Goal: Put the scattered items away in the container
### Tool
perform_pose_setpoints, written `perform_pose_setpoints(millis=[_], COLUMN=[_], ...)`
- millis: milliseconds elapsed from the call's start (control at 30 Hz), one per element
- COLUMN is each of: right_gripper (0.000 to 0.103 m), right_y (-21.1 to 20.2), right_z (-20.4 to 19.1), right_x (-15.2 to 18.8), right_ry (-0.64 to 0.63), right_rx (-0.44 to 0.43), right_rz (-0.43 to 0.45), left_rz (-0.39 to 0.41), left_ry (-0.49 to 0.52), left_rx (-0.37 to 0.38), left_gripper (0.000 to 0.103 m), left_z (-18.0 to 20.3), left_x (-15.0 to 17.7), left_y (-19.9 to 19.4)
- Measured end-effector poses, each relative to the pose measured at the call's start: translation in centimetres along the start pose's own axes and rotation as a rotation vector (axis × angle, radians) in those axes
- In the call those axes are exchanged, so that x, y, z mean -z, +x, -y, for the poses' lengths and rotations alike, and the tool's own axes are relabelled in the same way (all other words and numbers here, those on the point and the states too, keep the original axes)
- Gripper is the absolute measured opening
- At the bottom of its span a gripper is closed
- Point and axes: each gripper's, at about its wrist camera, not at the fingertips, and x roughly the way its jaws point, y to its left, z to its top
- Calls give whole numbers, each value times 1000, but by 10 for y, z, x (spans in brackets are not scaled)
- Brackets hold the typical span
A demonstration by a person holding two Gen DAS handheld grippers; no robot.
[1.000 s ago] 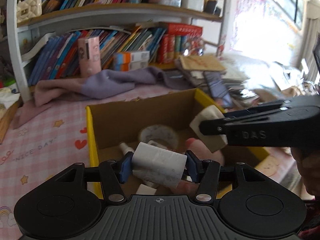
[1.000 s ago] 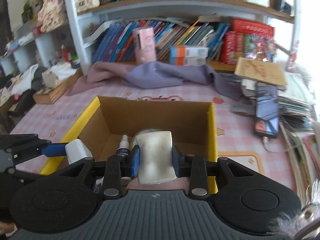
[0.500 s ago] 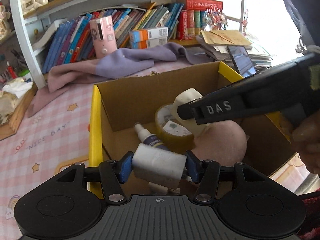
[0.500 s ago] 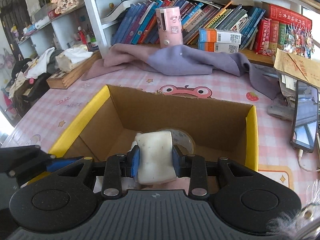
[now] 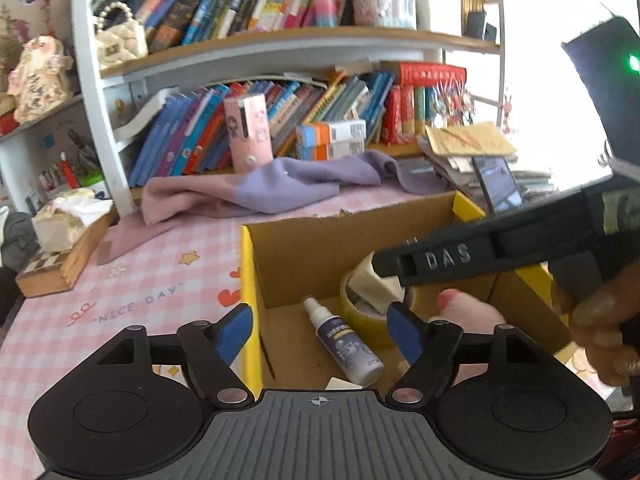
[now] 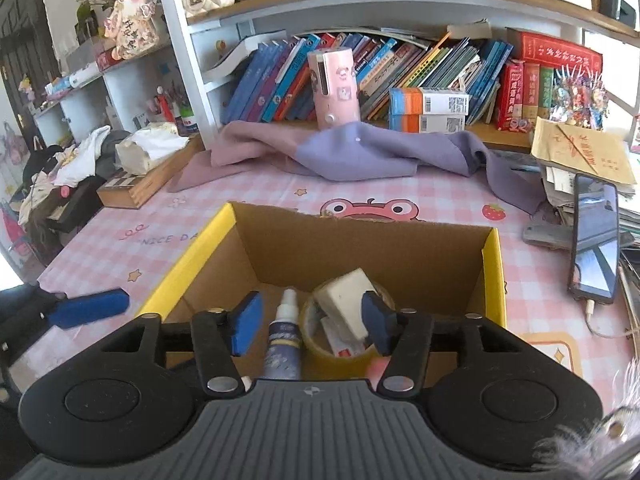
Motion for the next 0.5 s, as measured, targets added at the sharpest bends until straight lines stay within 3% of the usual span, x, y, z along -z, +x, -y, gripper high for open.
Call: perform_pose_setpoints(millis=[500], right_gripper=[66], right_y=[-62], right_z=[-62], right_x=[43], right_ry=[-3], right_rx=[77], right_rz=[55], left_rz=[87], left_ry=[-20], left_rx=[-6], left_gripper=[91], left_z=[-30], left_x=[35], left_y=[-72])
